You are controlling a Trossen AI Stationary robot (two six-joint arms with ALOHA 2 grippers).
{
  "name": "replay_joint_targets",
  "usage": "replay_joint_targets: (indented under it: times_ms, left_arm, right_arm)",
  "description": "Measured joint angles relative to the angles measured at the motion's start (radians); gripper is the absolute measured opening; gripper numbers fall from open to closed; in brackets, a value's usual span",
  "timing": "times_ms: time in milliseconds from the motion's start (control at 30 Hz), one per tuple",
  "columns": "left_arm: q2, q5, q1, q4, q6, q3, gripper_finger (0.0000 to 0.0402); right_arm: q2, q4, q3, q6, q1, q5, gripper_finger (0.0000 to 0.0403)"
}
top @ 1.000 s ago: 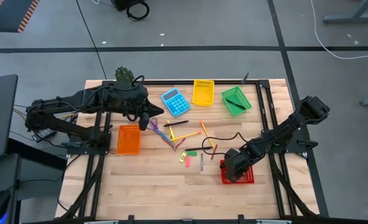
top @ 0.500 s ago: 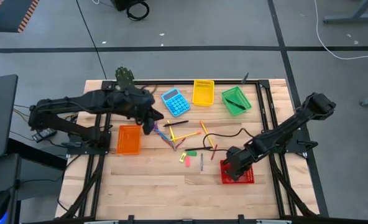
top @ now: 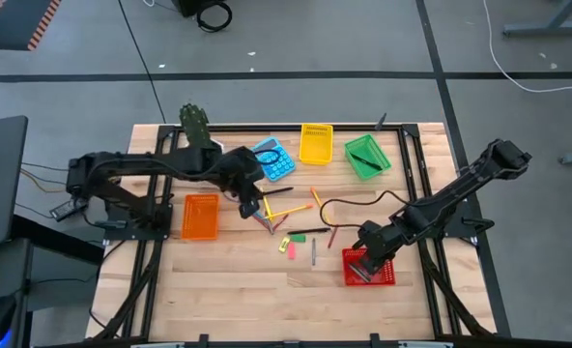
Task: Sort crayons/erasers/pens/pencils in bins
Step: Put the bottom black pen into the green bin
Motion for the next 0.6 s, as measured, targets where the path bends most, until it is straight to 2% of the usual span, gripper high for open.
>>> replay_joint_targets:
  times_ms: [167, 400, 600]
  left_arm:
    - [0.043, 0.038, 0.021, -0.001, -0.017, 0.0, 0.0051]
    - [0.023, 0.082, -0.008, 0.008, -0.046, 0.0, 0.0046]
    - [-0.048, 0.086, -0.033, 0.037, -0.088, 0.0, 0.0045]
  right_arm:
    - [-0.04, -0.015, 0.0, 0.036, 0.0, 0.027, 0.0078]
    - [-0.094, 0.01, 0.0, 0.08, -0.012, 0.096, 0.0078]
    - [-0.105, 0.082, 0.005, -0.077, -0.086, 0.117, 0.0078]
